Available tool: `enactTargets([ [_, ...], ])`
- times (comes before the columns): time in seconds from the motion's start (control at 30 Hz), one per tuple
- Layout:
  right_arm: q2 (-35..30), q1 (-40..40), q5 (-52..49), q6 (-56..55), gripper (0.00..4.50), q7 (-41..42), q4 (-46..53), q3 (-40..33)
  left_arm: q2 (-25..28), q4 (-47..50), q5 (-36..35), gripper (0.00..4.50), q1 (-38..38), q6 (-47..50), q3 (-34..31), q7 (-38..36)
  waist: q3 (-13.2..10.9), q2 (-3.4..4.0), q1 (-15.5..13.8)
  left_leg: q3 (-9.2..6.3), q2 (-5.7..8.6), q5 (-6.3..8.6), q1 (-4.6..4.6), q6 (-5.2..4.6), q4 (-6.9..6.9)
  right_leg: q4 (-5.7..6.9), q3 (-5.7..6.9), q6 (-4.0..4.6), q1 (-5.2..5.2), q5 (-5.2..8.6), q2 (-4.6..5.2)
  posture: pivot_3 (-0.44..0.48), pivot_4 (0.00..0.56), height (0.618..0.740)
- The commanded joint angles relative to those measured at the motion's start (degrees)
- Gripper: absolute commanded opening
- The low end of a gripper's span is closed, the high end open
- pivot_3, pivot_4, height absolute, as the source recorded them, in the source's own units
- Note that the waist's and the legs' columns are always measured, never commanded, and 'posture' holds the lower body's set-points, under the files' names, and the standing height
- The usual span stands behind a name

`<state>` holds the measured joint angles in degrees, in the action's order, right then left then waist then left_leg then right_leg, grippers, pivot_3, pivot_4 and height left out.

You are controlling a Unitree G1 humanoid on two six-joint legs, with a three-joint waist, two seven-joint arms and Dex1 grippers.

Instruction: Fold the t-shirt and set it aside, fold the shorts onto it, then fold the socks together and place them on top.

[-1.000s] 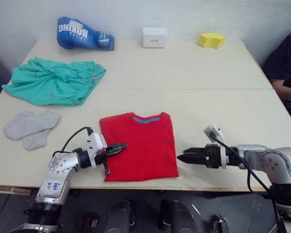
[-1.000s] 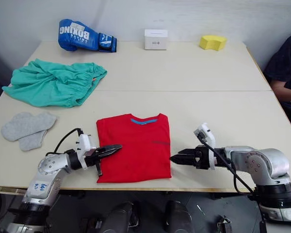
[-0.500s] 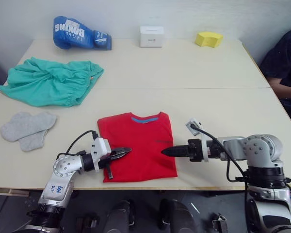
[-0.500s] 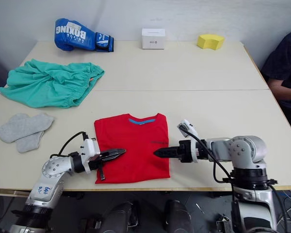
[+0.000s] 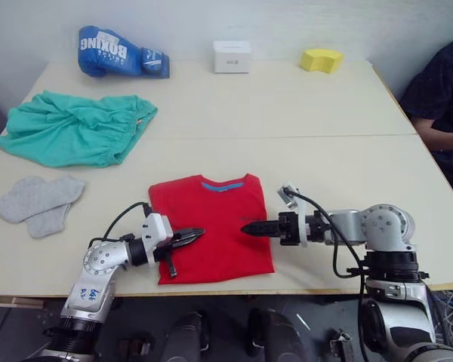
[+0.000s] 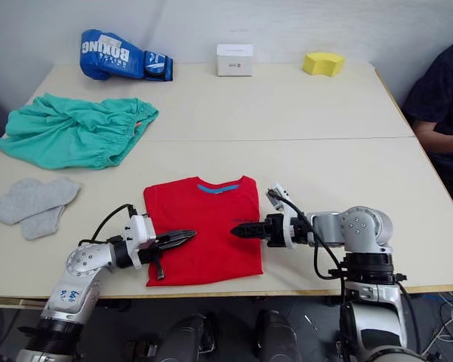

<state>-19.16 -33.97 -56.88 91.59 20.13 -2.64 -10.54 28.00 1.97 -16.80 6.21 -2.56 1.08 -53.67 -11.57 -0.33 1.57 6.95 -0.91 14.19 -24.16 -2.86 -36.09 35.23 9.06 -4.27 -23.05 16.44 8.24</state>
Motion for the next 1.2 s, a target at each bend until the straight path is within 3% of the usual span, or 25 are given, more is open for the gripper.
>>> enactTargets([
  [0.03, 0.5, 0.6, -1.3, 0.9, 1.33, -3.0, 1.3, -2.3, 1.5, 2.7, -1.6, 0.0, 0.0, -0.2, -0.3, -2.1, 0.0, 0.0, 0.0, 0.02, 0.0, -0.09, -0.01, -0.15, 0.0, 0.0, 0.0, 0.0, -0.02, 0.0, 0.0, 0.0, 0.15, 0.74],
  [0.17, -2.1, 0.9, -6.3, 0.9, 0.02, -7.2, 2.2, -5.8, 3.8, 5.3, -4.4, 0.0, -0.1, 2.5, -0.6, -5.1, 0.0, 0.0, -0.1, 0.06, 0.01, -0.11, -0.09, -0.18, 0.0, 0.02, -0.04, 0.0, -0.13, 0.0, 0.0, 0.0, 0.15, 0.74],
  [0.27, -8.6, 1.3, -12.9, 0.9, 0.01, -8.0, 1.8, -6.9, 6.2, 10.2, -9.1, 0.19, -0.2, 8.1, -2.6, -6.2, 0.0, 0.02, -0.5, 0.05, 0.08, -0.07, -0.19, -0.12, -0.01, 0.04, -0.05, -0.02, -0.22, -0.01, 0.12, 0.0, 0.15, 0.74],
  [0.37, -17.8, 2.9, -19.4, 0.9, 0.0, -6.2, 1.4, -7.3, 8.6, 15.1, -13.0, 0.92, -0.7, 11.9, -4.8, -6.4, 0.0, 0.06, -1.1, 0.07, 0.13, -0.14, -0.3, -0.26, -0.01, 0.02, -0.08, -0.03, -0.32, -0.02, 0.15, 0.0, 0.15, 0.74],
  [0.5, -26.8, 5.2, -18.7, 0.9, 0.0, -3.3, -0.5, -9.0, 10.4, 19.8, -17.4, 2.16, -1.6, 15.9, -8.3, -5.3, 0.0, 0.05, -1.5, 0.08, 0.11, -0.16, -0.3, -0.29, 0.03, -0.09, -0.06, -0.03, -0.31, -0.02, 0.07, 0.0, 0.15, 0.74],
  [0.67, -41.0, 11.6, -5.3, -8.5, 0.0, 10.8, -7.0, -5.1, 12.9, 20.8, -19.7, 3.68, -1.8, 19.1, -11.8, -5.1, -0.1, 0.08, -1.9, 0.17, 0.12, -0.17, -0.3, -0.32, -0.01, -0.12, -0.06, -0.09, -0.3, -0.04, 0.03, 0.0, 0.15, 0.74],
  [0.77, -49.6, 14.2, 8.7, -23.6, 0.0, 23.9, -17.6, 3.4, 13.7, 19.4, -20.0, 4.47, -1.6, 19.5, -13.9, -5.3, -0.1, 0.08, -1.8, 0.2, 0.12, -0.15, -0.3, -0.31, -0.05, -0.21, -0.1, -0.18, -0.28, -0.09, -0.02, 0.0, 0.15, 0.74],
  [0.97, -51.8, 4.6, 27.9, -45.6, 0.0, 36.2, -44.7, 11.6, 15.9, 20.2, -20.3, 4.47, -3.7, 20.2, -17.4, -5.7, -0.1, 0.08, -1.3, 0.56, 0.09, -0.06, -0.24, -0.13, -0.03, -0.38, -0.06, -0.34, -0.35, -0.34, -0.11, 0.0, 0.15, 0.74],
  [1.07, -50.2, 0.0, 35.0, -53.5, 0.0, 34.8, -54.3, 12.9, 17.6, 20.4, -20.6, 4.47, -5.3, 21.1, -19.8, -5.8, -0.1, 0.08, -1.2, 0.72, 0.04, -0.2, -0.2, 0.11, -0.03, -0.4, -0.13, -0.34, -0.4, -0.34, -0.14, 0.0, 0.15, 0.74],
  [1.2, -48.4, -5.2, 38.4, -51.4, 0.0, 38.8, -59.7, 12.7, 18.0, 21.0, -21.0, 4.47, -6.5, 21.7, -21.3, -5.4, -0.1, 0.08, -1.3, 0.77, 0.03, -0.14, -0.19, 0.27, -0.03, -0.52, -0.19, -0.33, -0.4, -0.42, -0.13, 0.0, 0.15, 0.74],
])
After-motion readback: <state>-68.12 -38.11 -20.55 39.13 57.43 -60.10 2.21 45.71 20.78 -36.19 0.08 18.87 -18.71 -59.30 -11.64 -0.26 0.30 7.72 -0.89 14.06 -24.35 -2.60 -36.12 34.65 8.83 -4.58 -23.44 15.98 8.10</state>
